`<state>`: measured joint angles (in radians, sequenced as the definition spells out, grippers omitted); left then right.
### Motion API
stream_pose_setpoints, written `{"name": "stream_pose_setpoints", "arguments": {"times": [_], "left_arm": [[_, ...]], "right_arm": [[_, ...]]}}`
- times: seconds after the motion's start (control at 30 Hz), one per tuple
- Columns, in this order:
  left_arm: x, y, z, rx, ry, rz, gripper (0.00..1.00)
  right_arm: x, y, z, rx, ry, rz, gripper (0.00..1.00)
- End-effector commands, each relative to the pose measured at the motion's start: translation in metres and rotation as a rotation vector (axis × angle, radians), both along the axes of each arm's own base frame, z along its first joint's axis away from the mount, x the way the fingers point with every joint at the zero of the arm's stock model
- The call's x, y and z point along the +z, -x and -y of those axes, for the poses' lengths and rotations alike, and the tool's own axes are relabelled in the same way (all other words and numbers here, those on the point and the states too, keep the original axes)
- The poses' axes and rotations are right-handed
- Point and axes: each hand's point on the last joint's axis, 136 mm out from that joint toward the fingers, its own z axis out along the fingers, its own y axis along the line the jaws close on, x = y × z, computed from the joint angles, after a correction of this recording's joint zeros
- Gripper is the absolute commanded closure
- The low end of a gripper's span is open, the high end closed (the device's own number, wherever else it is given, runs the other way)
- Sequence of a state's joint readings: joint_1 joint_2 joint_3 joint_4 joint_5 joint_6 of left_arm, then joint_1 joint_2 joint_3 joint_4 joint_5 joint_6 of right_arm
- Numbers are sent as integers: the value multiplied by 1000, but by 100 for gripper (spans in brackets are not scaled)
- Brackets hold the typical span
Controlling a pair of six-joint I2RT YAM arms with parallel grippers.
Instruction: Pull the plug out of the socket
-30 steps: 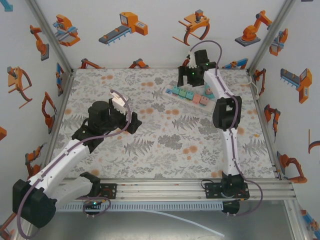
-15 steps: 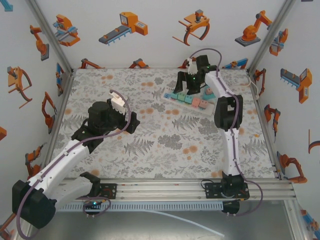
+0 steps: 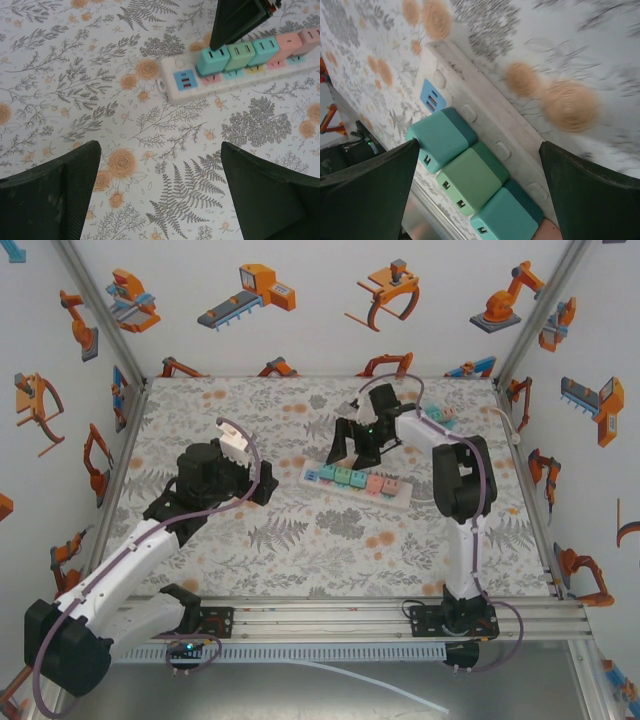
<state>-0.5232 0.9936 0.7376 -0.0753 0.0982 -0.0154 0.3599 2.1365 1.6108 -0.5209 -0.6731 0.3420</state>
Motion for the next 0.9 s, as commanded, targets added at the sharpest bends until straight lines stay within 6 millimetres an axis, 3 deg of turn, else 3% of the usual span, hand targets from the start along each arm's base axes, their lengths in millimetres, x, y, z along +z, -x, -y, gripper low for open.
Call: {"name": "stream_pose_setpoints", "arguments": {"times": [0.0, 0.2, 0.33, 0.47, 0.6, 0.73, 0.87], "left_arm": [[-3, -4, 0, 31, 17, -20, 3], [-10, -13, 4, 68, 55, -70, 3], [-14, -21, 6, 119, 111, -127, 3], [-21, -32, 9, 213, 207, -252, 3], [-30, -40, 11, 289, 297, -340, 3], [-41, -44, 16, 316, 342, -398, 0], [-50, -44, 25, 296, 359, -446, 3]], "right_arm": [[18, 19, -26, 29, -54, 9, 6], [41, 38, -53, 73, -100, 48, 6], [78, 33, -51, 66, -120, 153, 5], [126, 24, -25, 74, -97, 354, 4], [150, 17, 23, 96, 14, 591, 2], [155, 24, 58, 236, 163, 837, 2], [129, 67, 70, 612, 276, 1073, 1]]}}
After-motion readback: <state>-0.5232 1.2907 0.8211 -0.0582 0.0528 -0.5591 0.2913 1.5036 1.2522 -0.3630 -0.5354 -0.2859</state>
